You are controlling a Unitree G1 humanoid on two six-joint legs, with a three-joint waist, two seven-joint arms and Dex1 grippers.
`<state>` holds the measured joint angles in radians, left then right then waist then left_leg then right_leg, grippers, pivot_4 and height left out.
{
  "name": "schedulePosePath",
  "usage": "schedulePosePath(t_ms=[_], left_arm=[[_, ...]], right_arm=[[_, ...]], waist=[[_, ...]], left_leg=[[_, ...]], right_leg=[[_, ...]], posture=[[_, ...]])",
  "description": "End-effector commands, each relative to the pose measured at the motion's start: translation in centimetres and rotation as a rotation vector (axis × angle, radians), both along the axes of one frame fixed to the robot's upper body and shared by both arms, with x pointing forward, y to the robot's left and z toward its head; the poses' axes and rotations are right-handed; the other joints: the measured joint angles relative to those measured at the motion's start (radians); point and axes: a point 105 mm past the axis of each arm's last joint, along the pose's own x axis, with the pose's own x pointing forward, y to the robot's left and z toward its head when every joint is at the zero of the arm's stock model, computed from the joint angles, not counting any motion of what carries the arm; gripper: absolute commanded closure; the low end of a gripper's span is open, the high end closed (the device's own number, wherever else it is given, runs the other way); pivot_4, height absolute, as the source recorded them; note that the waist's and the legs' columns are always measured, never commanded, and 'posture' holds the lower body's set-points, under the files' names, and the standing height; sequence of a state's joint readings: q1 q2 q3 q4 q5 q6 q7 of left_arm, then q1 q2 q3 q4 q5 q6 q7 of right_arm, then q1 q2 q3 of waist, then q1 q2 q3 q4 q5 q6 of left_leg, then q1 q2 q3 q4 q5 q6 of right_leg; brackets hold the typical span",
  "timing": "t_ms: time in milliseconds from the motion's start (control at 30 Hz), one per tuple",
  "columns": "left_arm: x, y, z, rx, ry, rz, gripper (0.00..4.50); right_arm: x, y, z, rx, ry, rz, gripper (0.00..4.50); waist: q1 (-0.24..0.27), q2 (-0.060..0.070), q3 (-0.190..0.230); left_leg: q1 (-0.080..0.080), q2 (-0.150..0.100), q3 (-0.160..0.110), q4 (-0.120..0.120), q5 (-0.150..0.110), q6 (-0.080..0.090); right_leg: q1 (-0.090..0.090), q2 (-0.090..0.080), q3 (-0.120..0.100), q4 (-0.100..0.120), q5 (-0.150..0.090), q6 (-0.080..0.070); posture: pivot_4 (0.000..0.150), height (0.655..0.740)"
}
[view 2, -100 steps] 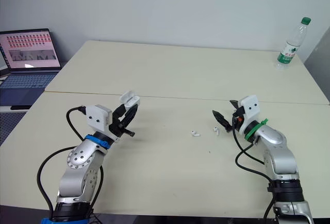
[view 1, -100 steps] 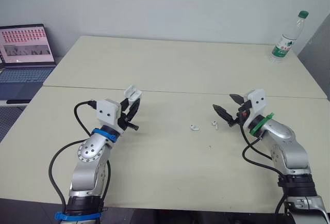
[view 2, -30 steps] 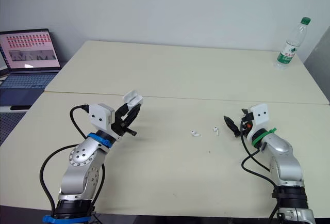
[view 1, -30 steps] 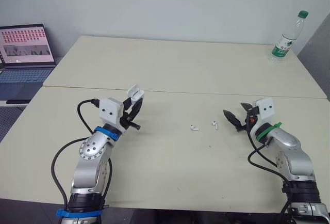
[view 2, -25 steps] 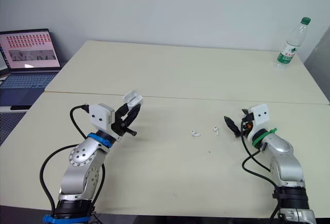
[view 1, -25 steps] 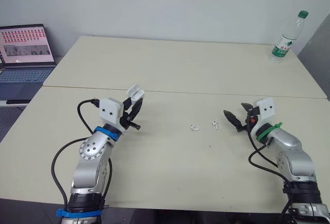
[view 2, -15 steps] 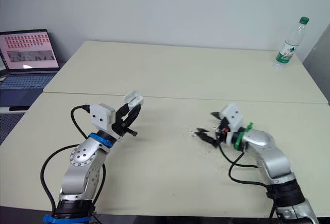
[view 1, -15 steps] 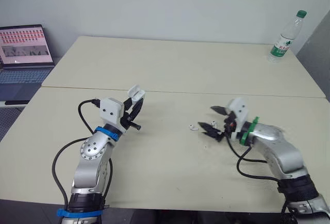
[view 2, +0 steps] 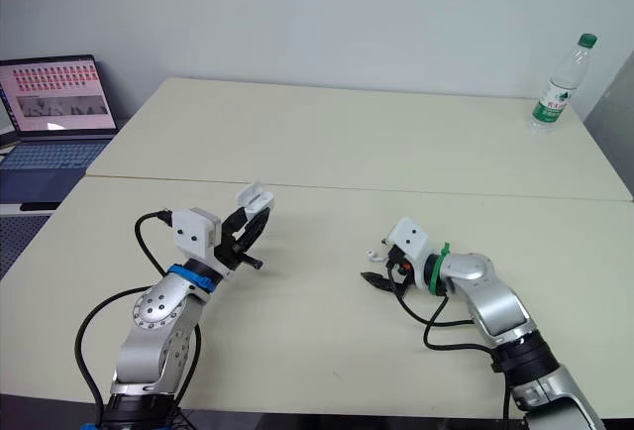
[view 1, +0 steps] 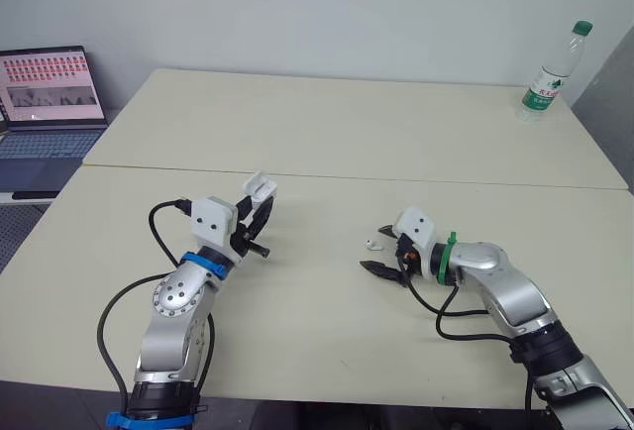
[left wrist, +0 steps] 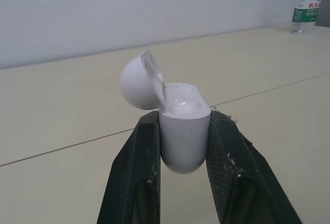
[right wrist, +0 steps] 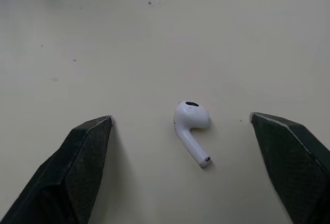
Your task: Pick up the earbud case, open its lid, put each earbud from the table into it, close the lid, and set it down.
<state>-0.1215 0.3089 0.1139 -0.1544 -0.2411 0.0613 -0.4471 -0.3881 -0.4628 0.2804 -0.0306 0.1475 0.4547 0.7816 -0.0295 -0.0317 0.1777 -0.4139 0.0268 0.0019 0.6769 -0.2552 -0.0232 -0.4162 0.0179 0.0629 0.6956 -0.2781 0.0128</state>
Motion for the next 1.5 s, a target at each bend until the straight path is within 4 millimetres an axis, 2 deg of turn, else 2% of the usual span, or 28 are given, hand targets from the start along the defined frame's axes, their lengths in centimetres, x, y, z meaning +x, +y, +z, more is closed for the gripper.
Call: schedulePosePath(t_ms=[33,133,400,433,567,667,733,867,900,967,1033,1167,1367,1500], left_arm=[[-0.3,-0.1,1.5,0.006,-0.059,-0.004,3.66],[-0.4,-0.1,1.5,0.008,-0.059,-0.002,3.66],[-0.4,-0.5,1.3,0.024,-0.060,-0.018,3.66],[-0.4,-0.6,1.3,0.021,-0.060,-0.019,3.66],[-0.3,-1.1,1.1,0.001,-0.061,-0.021,3.66],[-0.1,-2.1,0.8,-0.030,-0.062,-0.041,3.66],[-0.1,-2.5,0.7,-0.039,-0.064,-0.050,3.66],[0.0,-3.7,0.1,-0.051,-0.065,-0.085,3.66],[0.0,-3.9,0.1,-0.052,-0.065,-0.088,3.66],[0.1,-4.4,-0.1,-0.058,-0.067,-0.101,3.66],[0.2,-4.6,-0.1,-0.062,-0.069,-0.110,3.66],[0.4,-4.4,-0.2,-0.061,-0.073,-0.106,3.66],[0.3,-3.9,-0.2,-0.057,-0.075,-0.090,3.66],[0.2,-3.6,-0.2,-0.057,-0.073,-0.080,3.66]], right_arm=[[0.2,0.5,0.5,-0.015,-0.035,0.033,0.03],[0.5,0.4,0.4,-0.034,-0.041,0.033,0.93],[0.5,0.0,0.5,-0.037,-0.043,0.029,3.90],[0.5,-0.2,0.6,-0.036,-0.042,0.024,4.12],[-0.3,-2.2,3.4,0.000,-0.018,0.031,4.11],[-2.6,-6.7,6.4,-0.114,0.005,0.097,4.11],[-3.5,-8.6,6.9,-0.184,0.026,0.114,4.11],[-5.0,-16.8,5.7,-0.511,0.106,0.074,4.11],[-5.1,-17.7,5.5,-0.544,0.116,0.070,4.11],[-5.7,-21.2,4.5,-0.674,0.167,0.040,4.11],[-6.1,-23.8,3.7,-0.763,0.207,0.014,4.11],[-6.0,-25.4,2.5,-0.786,0.241,-0.011,4.11],[-6.1,-24.8,0.9,-0.753,0.271,0.009,4.11],[-6.3,-25.3,0.5,-0.778,0.282,0.008,2.77]], waist=[[0.000,0.000,0.000],[0.000,0.000,0.000],[0.000,0.000,0.000],[0.000,0.000,0.000],[0.003,0.000,0.000],[0.010,0.001,0.001],[0.012,0.001,0.001],[0.012,0.000,0.000],[0.012,0.000,0.000],[0.008,0.000,0.000],[0.002,0.000,0.000],[-0.001,0.001,0.000],[-0.004,0.000,-0.001],[-0.003,-0.002,-0.002]], left_leg=[[0.000,0.000,0.000,0.000,0.000,0.000],[0.001,0.000,0.000,0.000,0.000,0.000],[0.002,0.000,0.000,0.000,0.000,0.000],[0.002,0.000,0.000,0.000,0.000,0.000],[0.002,-0.001,0.000,0.000,0.000,0.000],[0.001,-0.002,-0.001,0.000,0.000,0.000],[0.001,-0.002,-0.002,0.000,0.000,0.001],[0.008,0.000,-0.002,-0.002,-0.001,0.002],[0.008,0.000,-0.001,-0.003,-0.001,0.002],[0.010,0.000,0.002,-0.003,-0.001,0.002],[0.011,0.001,0.005,-0.003,-0.001,0.002],[0.013,0.001,0.007,-0.006,-0.001,0.002],[0.015,0.001,0.008,-0.008,-0.001,0.002],[0.016,0.001,0.008,-0.008,-0.001,0.002]], right_leg=[[0.000,0.000,0.000,0.000,0.000,0.000],[0.000,0.000,0.000,0.000,0.000,0.000],[0.002,0.000,0.000,0.000,0.000,0.000],[0.002,0.000,0.000,0.000,0.000,0.000],[0.002,-0.001,0.000,-0.001,0.000,0.000],[0.003,-0.002,-0.001,-0.002,0.000,0.000],[0.004,-0.002,-0.002,-0.005,0.000,0.001],[0.013,0.000,-0.003,-0.012,0.000,0.001],[0.013,0.000,-0.003,-0.013,0.000,0.001],[0.013,0.000,0.000,-0.013,0.000,0.001],[0.013,0.000,0.002,-0.013,0.001,0.002],[0.013,0.000,0.005,-0.013,0.001,0.002],[0.014,0.001,0.007,-0.013,0.001,0.002],[0.015,0.000,0.007,-0.013,0.001,0.002]], posture=[[0.150,0.7400],[0.150,0.7400],[0.150,0.7400],[0.150,0.7400],[0.150,0.7400],[0.150,0.7400],[0.150,0.7400],[0.150,0.7400],[0.150,0.7400],[0.150,0.7400],[0.150,0.7400],[0.150,0.7400],[0.150,0.7400],[0.150,0.7400]])
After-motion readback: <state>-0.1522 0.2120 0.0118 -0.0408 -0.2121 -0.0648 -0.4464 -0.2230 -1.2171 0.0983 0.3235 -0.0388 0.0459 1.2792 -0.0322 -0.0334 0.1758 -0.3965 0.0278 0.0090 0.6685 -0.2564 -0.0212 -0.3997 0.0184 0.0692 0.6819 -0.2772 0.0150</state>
